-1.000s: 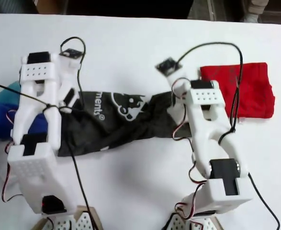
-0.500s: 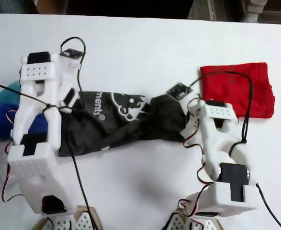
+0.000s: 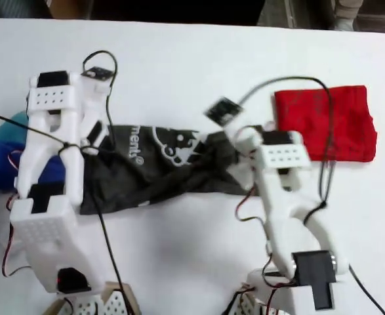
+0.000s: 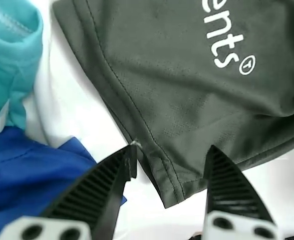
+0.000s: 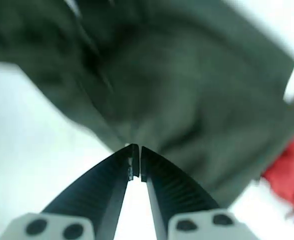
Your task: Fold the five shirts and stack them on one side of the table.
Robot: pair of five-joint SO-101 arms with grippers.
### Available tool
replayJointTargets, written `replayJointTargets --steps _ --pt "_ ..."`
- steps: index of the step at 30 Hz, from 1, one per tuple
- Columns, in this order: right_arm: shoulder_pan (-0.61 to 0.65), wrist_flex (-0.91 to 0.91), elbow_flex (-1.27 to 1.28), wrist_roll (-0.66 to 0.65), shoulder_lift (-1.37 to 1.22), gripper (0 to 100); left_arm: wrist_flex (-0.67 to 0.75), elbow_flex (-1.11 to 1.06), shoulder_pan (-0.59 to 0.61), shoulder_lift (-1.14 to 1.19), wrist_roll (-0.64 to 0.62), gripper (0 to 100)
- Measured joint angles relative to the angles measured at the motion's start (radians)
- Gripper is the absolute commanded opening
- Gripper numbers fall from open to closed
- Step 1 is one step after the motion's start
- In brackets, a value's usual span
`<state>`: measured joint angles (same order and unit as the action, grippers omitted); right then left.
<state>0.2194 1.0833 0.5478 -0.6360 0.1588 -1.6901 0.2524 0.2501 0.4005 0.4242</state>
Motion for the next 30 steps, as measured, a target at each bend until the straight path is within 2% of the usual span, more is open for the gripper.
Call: replayJointTargets --steps 4,7,11,16,22,30 --pt "0.060 -0.081 -0.071 0.114 -0.092 2.1 0.000 -0.032 0.015 -0.002 0.000 24" --pt "0.064 -0.083 -0.166 0.144 -0.193 2.1 0.021 -0.072 0.069 -0.002 0.000 24" --pt "0.101 0.006 -0.342 0.153 -0.288 2.1 0.075 -0.138 0.149 -0.002 0.048 24" --pt "0.180 0.104 -0.531 0.155 -0.390 2.1 0.135 -0.209 0.189 -0.002 0.068 24" --pt "0.233 0.133 -0.565 0.155 -0.514 2.1 0.147 -0.209 0.193 -0.002 0.068 24" --pt "0.212 0.187 -0.565 0.155 -0.617 2.1 0.147 -0.209 0.193 -0.002 0.068 24"
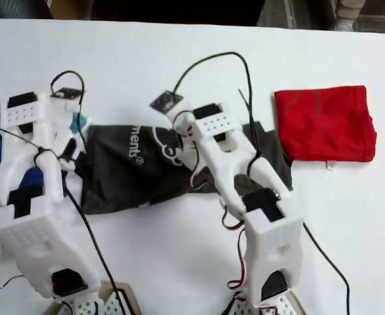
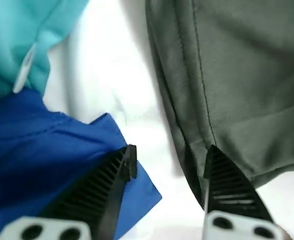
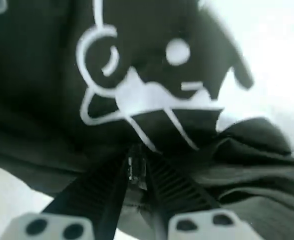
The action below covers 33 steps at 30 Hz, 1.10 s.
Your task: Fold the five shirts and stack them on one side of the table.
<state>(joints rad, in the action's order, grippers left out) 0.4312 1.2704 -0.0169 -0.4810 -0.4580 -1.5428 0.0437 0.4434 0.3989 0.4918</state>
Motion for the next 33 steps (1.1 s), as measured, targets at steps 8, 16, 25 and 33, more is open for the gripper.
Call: replayJointTargets --steps 8,16,25,33 --pt "-0.023 0.144 -0.008 0.000 0.005 2.1 0.025 0.000 0.000 0.000 0.000 24" --pt "-0.028 0.175 -0.008 0.000 0.026 2.1 0.029 0.000 0.000 0.000 0.000 24" --pt "-0.031 0.180 -0.172 0.000 0.058 2.3 0.181 -0.026 0.060 0.006 0.015 24" --pt "-0.046 0.324 -0.344 0.000 0.267 2.4 0.187 0.153 0.209 0.199 0.091 24"
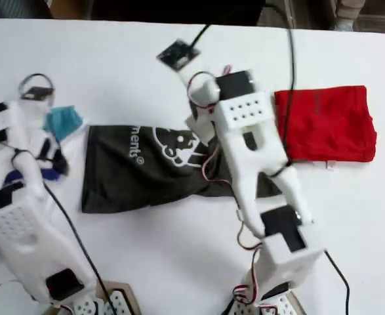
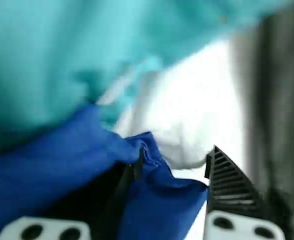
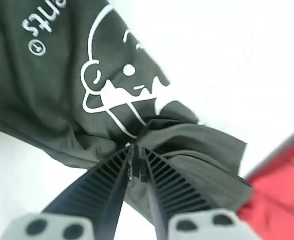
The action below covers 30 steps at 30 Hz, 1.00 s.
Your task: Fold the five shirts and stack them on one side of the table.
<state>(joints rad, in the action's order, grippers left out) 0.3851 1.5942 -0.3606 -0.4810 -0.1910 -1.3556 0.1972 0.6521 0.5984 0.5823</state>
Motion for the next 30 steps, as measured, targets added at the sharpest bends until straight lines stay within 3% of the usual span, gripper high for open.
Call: replayJointTargets --steps 6,10,13,20,24,30 --pt "-0.153 0.068 -0.005 0.000 0.121 2.4 -0.176 0.393 0.123 0.201 0.002 24" --pt "-0.276 0.071 0.021 0.000 0.173 2.4 -0.361 0.652 0.123 0.293 0.000 24" --pt "-0.342 0.081 0.098 -0.005 0.209 2.4 -0.402 0.729 0.084 0.293 -0.017 24" --pt "-0.474 0.081 0.318 -0.141 0.379 2.4 -0.411 0.652 -0.078 0.143 -0.021 24" --pt "-0.569 0.081 0.431 -0.180 0.494 2.4 -0.411 0.479 -0.160 0.029 -0.071 24" --pt "-0.690 0.080 0.614 -0.262 0.614 2.4 -0.361 0.195 -0.186 0.018 -0.166 24"
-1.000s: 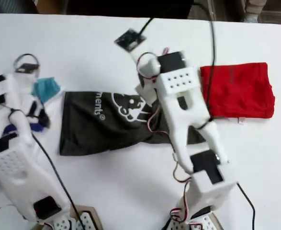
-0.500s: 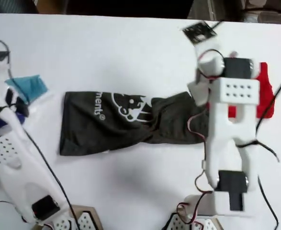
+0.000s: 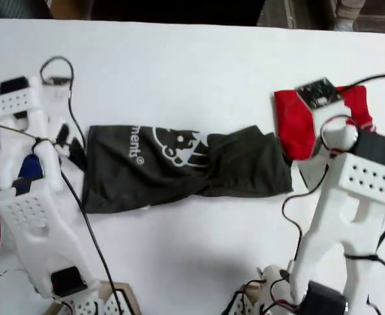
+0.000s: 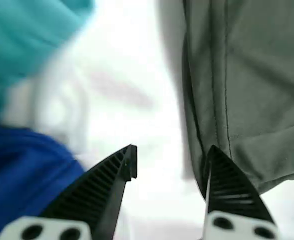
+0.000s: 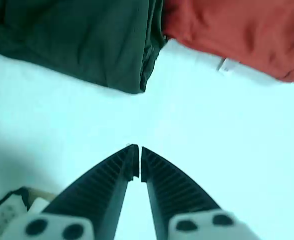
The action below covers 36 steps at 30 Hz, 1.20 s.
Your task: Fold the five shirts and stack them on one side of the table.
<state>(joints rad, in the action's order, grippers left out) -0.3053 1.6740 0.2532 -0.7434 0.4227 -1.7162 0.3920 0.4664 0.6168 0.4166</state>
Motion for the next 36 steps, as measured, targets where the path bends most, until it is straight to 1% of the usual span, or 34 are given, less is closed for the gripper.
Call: replayJointTargets --steps 2,9,18,20,22,27,29,30,33,36 --pt "-0.023 -0.014 0.049 -0.009 0.034 2.4 0.026 -0.057 -0.012 0.000 -0.009 24" --pt "-0.015 -0.023 0.158 -0.014 0.112 2.4 0.094 -0.166 -0.097 0.000 -0.035 24" --pt "-0.009 -0.023 0.166 -0.015 0.173 2.4 0.210 -0.296 -0.101 -0.040 -0.054 24" --pt "-0.009 -0.023 0.167 -0.015 0.186 2.4 0.213 -0.301 -0.101 -0.043 -0.064 24" --pt "-0.009 -0.023 0.167 -0.015 0.199 2.4 0.213 -0.301 -0.101 -0.043 -0.063 22" --pt "-0.009 -0.021 0.167 -0.015 0.235 2.3 0.218 -0.301 -0.121 -0.021 -0.035 2" --pt "-0.009 -0.015 0.167 -0.015 0.250 2.2 0.215 -0.293 -0.137 0.015 -0.035 3" --pt "-0.009 -0.011 0.170 -0.015 0.258 2.2 0.206 -0.276 -0.140 0.029 -0.035 2" --pt "-0.009 -0.011 0.196 -0.015 0.284 2.2 0.146 -0.192 -0.138 0.080 -0.035 3" --pt "-0.026 -0.028 0.279 -0.017 0.301 2.2 0.081 -0.089 -0.104 0.117 -0.031 3"
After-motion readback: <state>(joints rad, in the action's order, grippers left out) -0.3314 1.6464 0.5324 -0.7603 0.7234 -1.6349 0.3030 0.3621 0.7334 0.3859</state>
